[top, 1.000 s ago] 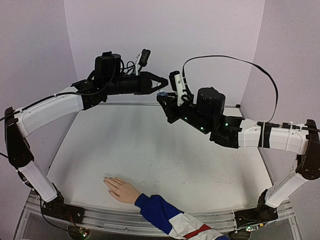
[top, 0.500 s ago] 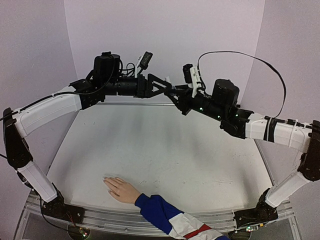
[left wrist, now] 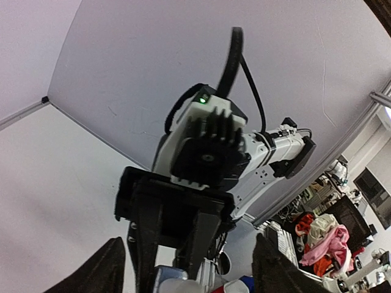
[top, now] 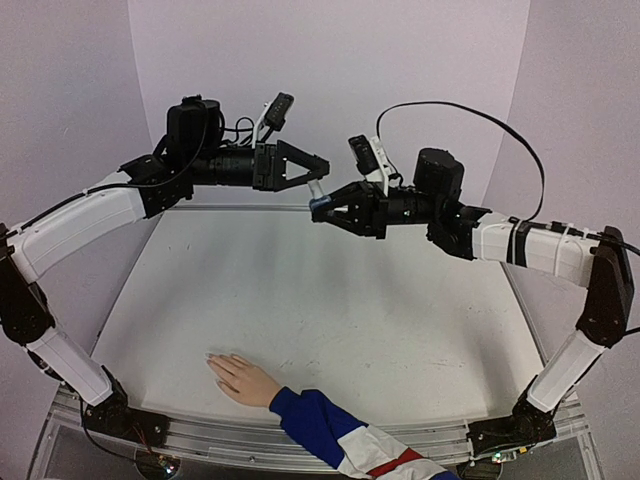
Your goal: Paint the nails
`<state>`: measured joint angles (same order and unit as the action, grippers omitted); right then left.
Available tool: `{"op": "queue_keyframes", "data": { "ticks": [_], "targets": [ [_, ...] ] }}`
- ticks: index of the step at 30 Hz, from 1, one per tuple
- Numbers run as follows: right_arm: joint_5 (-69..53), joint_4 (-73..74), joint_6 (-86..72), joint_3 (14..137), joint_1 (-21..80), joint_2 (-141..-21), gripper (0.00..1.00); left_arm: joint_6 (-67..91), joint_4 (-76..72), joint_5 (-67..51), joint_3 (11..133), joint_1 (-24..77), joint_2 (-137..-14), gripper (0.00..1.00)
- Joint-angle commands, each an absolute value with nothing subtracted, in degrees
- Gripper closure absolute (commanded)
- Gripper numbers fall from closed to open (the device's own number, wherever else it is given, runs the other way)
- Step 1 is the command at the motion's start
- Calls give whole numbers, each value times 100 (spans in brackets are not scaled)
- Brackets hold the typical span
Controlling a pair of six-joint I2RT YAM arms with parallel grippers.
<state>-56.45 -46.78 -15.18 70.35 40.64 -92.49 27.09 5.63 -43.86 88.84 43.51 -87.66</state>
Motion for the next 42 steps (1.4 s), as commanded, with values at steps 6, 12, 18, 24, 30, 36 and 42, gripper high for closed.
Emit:
{"op": "queue_keyframes", "data": {
  "ticks": [6,12,18,24,30,36,42],
  "targets": [
    [-5727,-5223,-1730,7253,4053,-9161,100,2558,210,-4405,9089,4557,-8775,59],
    [-5491,-5212,-1634,7242,4052,-9167,100,2634,234,-4031,9099,4579,-8883,71],
    [-5368,-5193,-1571,7242,4054,-9166,100,2465,463,-3936,9210,4556,-8821,39],
    [-5100,-4615,-1106,7284,4052,-9203,100,2103,2165,-3062,9727,4449,-8646,9],
    [-4921,-4041,-729,7479,4052,-9375,100,2026,3451,-3041,10229,4386,-8862,10],
    [-4918,-3925,-630,7532,4059,-9437,100,1943,3864,-3225,10458,4386,-8999,29],
    [-4928,-3808,-569,7557,4061,-9466,100,1899,3946,-3243,10613,4386,-9081,36]
  ]
}}
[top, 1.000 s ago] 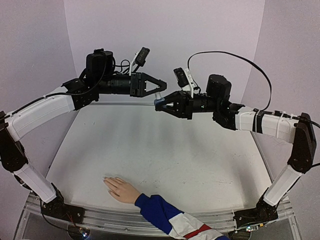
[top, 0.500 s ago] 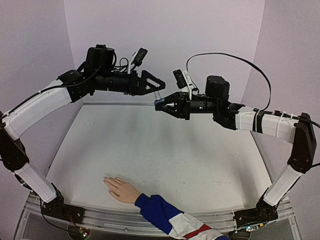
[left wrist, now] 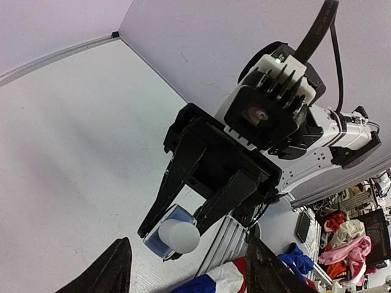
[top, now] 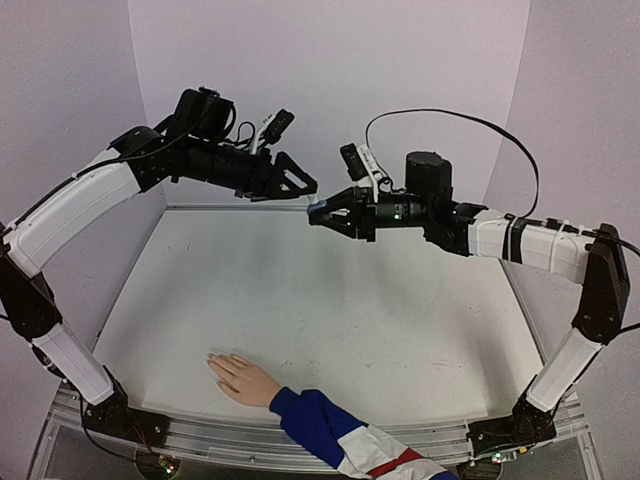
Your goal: Paint the nails
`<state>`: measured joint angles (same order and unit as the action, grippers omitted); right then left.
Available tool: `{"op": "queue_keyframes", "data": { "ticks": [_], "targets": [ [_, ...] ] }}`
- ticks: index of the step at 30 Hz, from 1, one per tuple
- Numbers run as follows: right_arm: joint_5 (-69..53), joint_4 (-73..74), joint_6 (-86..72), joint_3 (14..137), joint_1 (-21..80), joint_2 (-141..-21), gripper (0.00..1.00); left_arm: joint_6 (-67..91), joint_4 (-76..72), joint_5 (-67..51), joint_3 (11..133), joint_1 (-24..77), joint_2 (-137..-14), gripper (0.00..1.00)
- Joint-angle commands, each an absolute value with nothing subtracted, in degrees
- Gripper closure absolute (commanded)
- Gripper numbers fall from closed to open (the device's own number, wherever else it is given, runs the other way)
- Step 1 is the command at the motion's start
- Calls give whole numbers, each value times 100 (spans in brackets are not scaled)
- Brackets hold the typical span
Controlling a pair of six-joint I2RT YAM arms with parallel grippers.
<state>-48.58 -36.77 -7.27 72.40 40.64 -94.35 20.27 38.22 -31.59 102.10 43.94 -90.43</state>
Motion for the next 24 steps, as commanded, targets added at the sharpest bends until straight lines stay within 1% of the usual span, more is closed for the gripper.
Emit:
{"op": "queue_keyframes", "data": {
  "ticks": [1,8,24],
  "targets": [
    [-4937,-3800,-571,7565,4061,-9466,100,1898,3966,-3242,10635,4386,-9111,38],
    [-4945,-3736,-536,7603,4063,-9448,100,1927,4082,-3309,10796,4390,-9298,53],
    [-4990,-3702,-527,7638,4070,-9487,100,1885,4194,-3249,10941,4386,-9465,70]
  ]
}}
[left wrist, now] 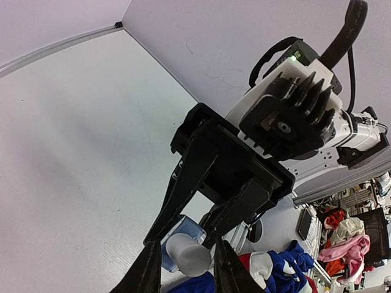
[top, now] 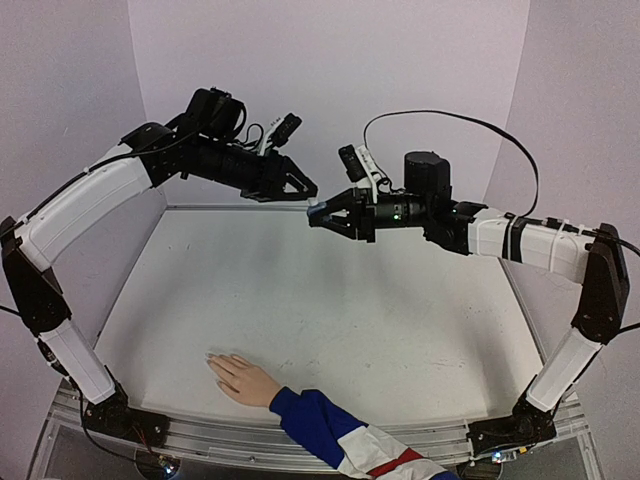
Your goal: Paint the nails
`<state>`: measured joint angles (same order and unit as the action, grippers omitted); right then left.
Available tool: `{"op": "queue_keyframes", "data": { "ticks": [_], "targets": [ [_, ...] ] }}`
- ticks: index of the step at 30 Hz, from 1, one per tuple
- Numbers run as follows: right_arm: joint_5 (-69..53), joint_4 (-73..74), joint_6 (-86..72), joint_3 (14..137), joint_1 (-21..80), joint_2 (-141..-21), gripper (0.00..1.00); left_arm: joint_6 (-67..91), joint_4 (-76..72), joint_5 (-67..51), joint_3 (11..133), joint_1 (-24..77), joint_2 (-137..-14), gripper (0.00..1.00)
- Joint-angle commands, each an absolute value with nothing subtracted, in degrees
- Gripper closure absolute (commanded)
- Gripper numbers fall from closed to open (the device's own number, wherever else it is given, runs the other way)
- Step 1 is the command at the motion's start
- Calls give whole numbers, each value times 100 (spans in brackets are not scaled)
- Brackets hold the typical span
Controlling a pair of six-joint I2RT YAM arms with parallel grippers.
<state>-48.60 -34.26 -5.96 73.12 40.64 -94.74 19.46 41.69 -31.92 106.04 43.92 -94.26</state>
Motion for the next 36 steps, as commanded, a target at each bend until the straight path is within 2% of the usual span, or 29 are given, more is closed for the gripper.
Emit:
{"op": "queue_keyframes", "data": {
  "ticks": [1,24,36],
  "targets": [
    [-4992,-3700,-527,7643,4072,-9492,100,1877,4199,-3250,10949,4386,-9470,71],
    [-4939,-3622,-382,7617,4086,-9536,100,1740,4327,-2999,11148,4385,-9444,99],
    [-4530,-3587,-333,7586,4103,-9504,100,1897,4336,-2781,11175,4386,-9362,100]
  ]
}}
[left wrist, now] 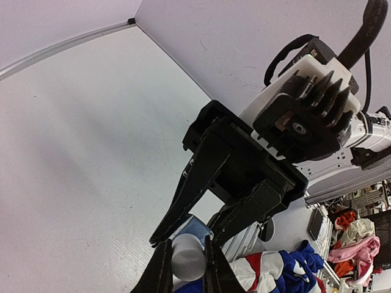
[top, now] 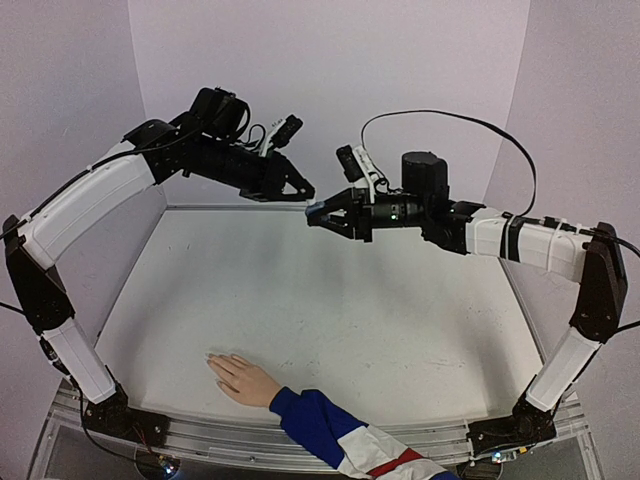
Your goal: Paint the nails
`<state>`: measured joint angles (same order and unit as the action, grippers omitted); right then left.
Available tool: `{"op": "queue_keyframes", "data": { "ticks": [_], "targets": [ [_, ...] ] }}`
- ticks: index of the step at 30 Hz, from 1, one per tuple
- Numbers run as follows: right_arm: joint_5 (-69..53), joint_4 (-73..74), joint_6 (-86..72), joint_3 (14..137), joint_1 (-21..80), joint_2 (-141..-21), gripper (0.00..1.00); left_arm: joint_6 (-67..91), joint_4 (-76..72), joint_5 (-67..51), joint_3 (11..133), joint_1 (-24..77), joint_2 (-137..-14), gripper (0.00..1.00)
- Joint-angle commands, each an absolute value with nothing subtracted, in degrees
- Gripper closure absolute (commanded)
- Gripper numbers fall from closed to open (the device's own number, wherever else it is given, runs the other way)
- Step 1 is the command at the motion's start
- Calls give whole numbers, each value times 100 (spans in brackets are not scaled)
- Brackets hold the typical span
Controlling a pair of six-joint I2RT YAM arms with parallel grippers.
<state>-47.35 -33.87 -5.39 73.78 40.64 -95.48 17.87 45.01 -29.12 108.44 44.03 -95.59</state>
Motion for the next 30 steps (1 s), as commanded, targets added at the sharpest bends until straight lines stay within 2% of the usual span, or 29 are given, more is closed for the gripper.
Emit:
{"op": "queue_keyframes", "data": {
  "ticks": [1,15,20,22,24,25,28,30],
  "targets": [
    [-4384,-3587,-315,7585,4127,-9488,100,1936,4336,-2759,11171,4386,-9360,100],
    [-247,-3932,779,7375,5283,-9133,100,2320,4434,-2577,11138,4386,-9452,100],
    [-51,-4276,749,7276,5392,-9062,100,2325,4449,-2622,11153,4383,-9508,100],
    [-237,-4308,693,7296,5389,-9078,100,2293,4452,-2661,11155,4386,-9517,86],
    [-488,-4306,640,7288,5349,-9074,100,2226,4450,-2668,11158,4381,-9496,65],
    [-692,-4307,573,7256,5299,-9044,100,2179,4449,-2664,11166,4380,-9488,58],
    [-1548,-4323,273,7178,5027,-8977,100,2030,4454,-2656,11184,4368,-9411,40],
    [-2297,-4347,64,7148,4797,-8957,100,1926,4388,-2587,11094,4361,-9267,32]
  ]
}}
